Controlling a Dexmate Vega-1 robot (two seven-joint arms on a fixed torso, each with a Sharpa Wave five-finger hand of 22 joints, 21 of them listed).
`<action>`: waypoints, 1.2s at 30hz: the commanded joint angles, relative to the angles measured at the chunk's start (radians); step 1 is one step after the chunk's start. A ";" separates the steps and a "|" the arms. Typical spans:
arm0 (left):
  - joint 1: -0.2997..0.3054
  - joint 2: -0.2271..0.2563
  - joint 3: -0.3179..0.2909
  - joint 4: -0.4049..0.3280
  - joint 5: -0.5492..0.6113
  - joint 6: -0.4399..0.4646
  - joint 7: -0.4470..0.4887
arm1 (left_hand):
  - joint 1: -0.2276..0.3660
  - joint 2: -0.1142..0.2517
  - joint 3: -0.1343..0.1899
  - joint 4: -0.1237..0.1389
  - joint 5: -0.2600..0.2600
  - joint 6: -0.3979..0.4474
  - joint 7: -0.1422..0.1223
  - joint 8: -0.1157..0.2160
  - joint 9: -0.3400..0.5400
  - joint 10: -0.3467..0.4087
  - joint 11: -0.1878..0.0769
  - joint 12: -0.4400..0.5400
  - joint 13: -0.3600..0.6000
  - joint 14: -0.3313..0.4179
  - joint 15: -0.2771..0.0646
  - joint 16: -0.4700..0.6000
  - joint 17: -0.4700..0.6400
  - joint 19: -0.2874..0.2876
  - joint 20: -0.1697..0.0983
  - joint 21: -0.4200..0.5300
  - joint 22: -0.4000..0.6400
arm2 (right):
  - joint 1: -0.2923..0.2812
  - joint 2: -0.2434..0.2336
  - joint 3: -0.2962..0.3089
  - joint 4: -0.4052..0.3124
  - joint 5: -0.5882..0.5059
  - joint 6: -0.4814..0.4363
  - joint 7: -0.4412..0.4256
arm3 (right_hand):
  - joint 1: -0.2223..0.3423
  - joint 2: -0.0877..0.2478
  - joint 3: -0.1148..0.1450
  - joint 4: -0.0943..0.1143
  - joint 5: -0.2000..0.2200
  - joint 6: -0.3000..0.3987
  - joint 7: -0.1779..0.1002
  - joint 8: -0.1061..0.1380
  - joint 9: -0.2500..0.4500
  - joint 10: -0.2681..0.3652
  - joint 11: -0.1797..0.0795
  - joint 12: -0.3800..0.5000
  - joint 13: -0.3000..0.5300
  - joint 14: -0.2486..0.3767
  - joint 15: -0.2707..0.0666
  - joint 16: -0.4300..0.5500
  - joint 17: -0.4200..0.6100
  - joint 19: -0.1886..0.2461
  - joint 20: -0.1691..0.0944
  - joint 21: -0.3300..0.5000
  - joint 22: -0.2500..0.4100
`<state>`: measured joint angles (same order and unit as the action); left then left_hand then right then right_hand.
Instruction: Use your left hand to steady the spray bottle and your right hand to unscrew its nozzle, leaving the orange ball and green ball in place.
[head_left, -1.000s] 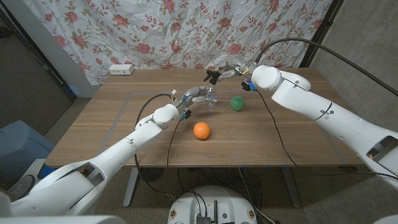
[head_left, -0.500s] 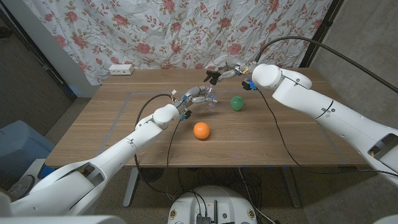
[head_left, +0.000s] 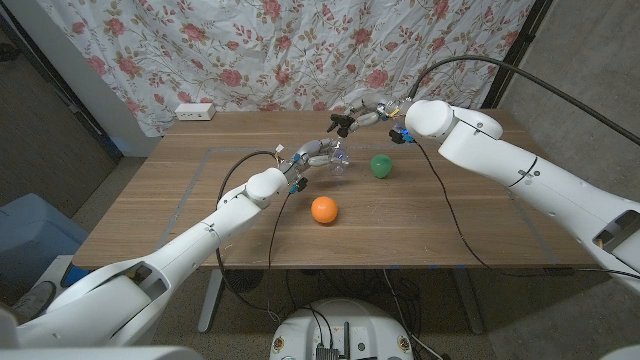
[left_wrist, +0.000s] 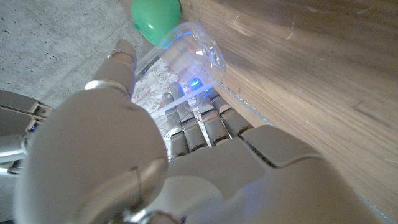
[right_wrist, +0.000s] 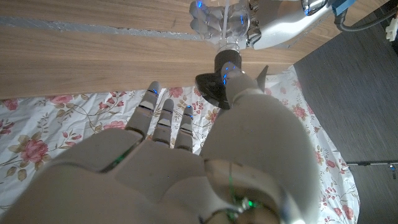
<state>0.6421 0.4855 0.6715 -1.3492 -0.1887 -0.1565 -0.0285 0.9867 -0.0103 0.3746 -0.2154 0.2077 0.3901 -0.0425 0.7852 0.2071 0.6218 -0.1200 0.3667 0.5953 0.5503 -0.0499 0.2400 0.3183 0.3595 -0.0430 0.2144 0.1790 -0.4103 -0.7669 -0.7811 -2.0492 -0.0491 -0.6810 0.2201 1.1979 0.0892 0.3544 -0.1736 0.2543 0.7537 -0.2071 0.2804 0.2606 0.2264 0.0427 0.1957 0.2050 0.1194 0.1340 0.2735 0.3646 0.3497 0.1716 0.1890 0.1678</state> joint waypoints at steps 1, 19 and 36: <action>0.000 0.001 -0.002 0.001 0.001 0.001 0.003 | -0.143 0.148 0.051 0.044 0.001 0.020 -0.003 0.013 0.004 0.035 -0.027 0.003 0.002 0.007 -0.105 0.005 0.002 0.003 -0.022 -0.001 0.005 | 0.039 -0.008 -0.022 0.014 -0.002 0.002 0.057 | 0.003 -0.010 -0.009 0.002 -0.004 -0.027 -0.005 -0.015 0.000 -0.018 0.003 -0.003 0.002 -0.012 0.008 -0.004 0.002 -0.010 0.005 -0.003 0.000; -0.011 -0.007 0.002 0.018 0.003 -0.007 -0.003 | -0.144 0.148 0.053 0.045 0.001 0.021 -0.003 0.012 0.004 0.036 -0.027 0.003 0.003 0.006 -0.105 0.005 0.003 0.003 -0.021 -0.001 0.005 | 0.088 -0.017 -0.048 0.035 -0.011 0.018 0.150 | 0.003 -0.051 -0.036 0.007 -0.025 -0.211 0.006 -0.086 -0.012 -0.084 0.033 -0.007 0.003 -0.058 0.047 -0.026 -0.001 -0.033 0.020 -0.004 0.000; -0.021 -0.015 0.006 0.037 0.000 -0.011 -0.012 | -0.144 0.148 0.055 0.044 0.000 0.022 -0.004 0.011 0.005 0.037 -0.030 0.002 0.004 0.008 -0.104 0.006 0.004 0.004 -0.020 0.000 0.005 | 0.101 -0.020 -0.047 0.053 -0.021 0.046 0.192 | -0.194 -0.127 -0.128 0.070 -0.059 -0.325 0.116 -0.089 -0.026 -0.142 0.103 -0.002 0.004 -0.089 0.087 -0.050 -0.013 -0.061 0.041 -0.005 0.002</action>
<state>0.6280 0.4757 0.6750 -1.3235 -0.1869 -0.1641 -0.0348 0.9817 -0.0153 0.3776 -0.2183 0.2077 0.3901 -0.0425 0.7854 0.2064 0.6237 -0.1219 0.3628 0.5955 0.5503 -0.0500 0.2400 0.3179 0.3594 -0.0430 0.2144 0.1790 -0.3202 -0.7861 -0.8265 -2.0087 -0.0647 -0.6512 0.3839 1.0374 -0.0328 0.2392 -0.1088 0.1885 0.4397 -0.1136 0.1878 0.2346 0.0892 0.1301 0.1915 0.2073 0.0412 0.2165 0.2281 0.3524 0.2974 0.2129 0.1852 0.1678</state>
